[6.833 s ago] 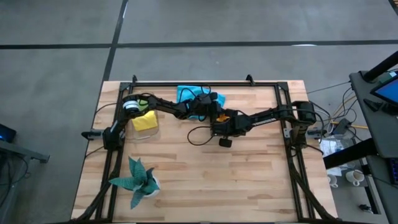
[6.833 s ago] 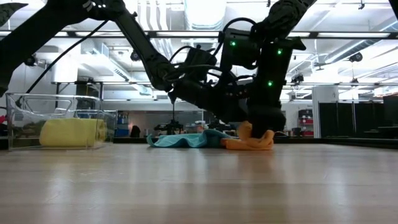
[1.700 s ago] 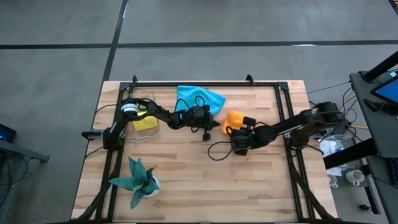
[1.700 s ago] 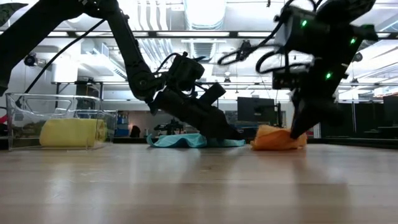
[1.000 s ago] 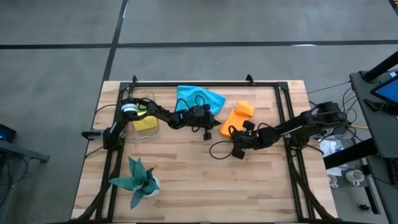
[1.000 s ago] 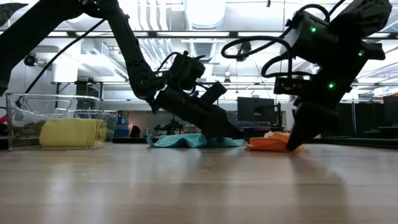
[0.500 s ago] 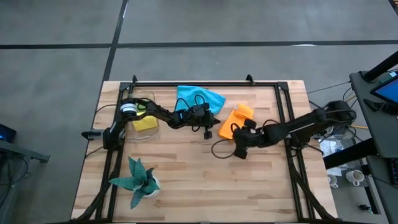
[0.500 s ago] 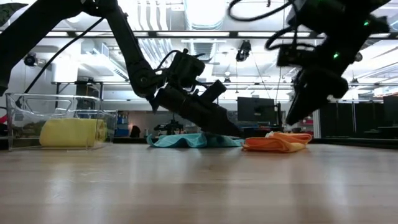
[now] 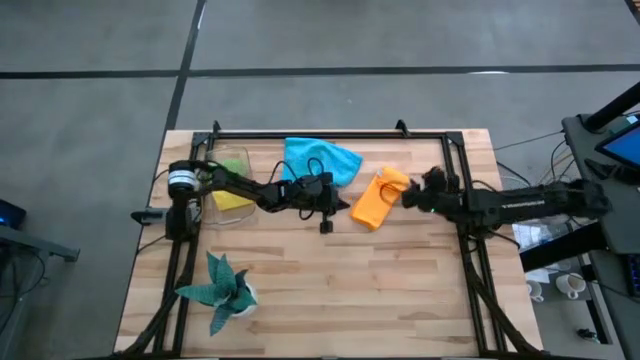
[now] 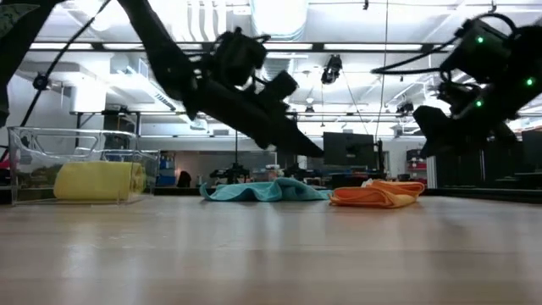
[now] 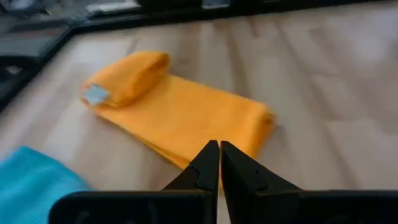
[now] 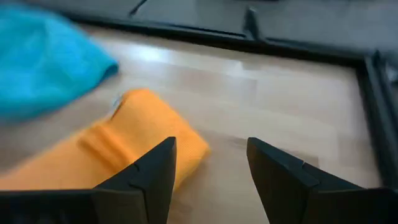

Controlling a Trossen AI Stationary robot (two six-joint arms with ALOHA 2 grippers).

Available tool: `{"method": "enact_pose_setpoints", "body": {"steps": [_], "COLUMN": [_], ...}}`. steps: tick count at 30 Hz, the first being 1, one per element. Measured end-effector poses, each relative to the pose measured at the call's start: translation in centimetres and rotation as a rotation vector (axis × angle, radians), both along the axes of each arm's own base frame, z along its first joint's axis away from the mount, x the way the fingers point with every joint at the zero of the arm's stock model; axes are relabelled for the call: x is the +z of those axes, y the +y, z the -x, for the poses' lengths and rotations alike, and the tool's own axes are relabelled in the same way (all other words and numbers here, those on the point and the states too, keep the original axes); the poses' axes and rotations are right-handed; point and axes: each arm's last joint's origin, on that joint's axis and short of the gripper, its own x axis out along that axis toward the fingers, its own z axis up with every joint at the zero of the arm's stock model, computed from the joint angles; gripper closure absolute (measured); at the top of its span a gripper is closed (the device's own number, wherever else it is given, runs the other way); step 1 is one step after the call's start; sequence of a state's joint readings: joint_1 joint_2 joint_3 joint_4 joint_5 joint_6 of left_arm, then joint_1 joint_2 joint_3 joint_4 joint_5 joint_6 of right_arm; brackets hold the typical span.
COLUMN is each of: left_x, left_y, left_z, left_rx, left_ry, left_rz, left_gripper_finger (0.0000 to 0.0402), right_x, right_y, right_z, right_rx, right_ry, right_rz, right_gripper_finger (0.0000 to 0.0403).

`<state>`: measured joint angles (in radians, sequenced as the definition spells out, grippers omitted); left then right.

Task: Roll microfiber towels into tight, uniform cylinder then place into a basket
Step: Roll the orange microfiber towel

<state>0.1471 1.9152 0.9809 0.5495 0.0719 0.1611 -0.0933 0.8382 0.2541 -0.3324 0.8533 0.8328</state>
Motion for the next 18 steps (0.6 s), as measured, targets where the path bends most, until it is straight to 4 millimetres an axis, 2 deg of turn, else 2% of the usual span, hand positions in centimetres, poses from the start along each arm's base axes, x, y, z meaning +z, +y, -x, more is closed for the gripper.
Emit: {"method": "enact_pose_setpoints", "body": {"steps": [4, 8, 12, 18], "left_x": [0.2, 0.1, 0.2, 0.1], "left_y": [-1.7, -2.7, -3.1, -3.1], "left_z": [0.9, 1.2, 1.1, 1.2], "left_rx": [-0.017, -0.014, -0.025, -0.024], "left_ry": [-0.026, -0.02, -0.023, -0.015], "left_rz": [0.069, 0.142, 0.143, 0.144], "left_gripper_finger": [0.0402, 0.0402, 0.0402, 0.0402], "right_x": [-1.0, -2.1, -2.9, -3.3], "right_y": [-1.2, -2.0, -2.4, -2.5], "right_z": [0.9, 1.5, 1.7, 1.2], "right_rx": [-0.022, -0.022, -0.088, -0.091], "right_ry": [-0.185, -0.274, -0.296, -0.336], "right_rz": [-0.077, -0.171, -0.225, -0.296], "right_gripper_finger": [0.0211, 0.0211, 0.0211, 0.0211]}}
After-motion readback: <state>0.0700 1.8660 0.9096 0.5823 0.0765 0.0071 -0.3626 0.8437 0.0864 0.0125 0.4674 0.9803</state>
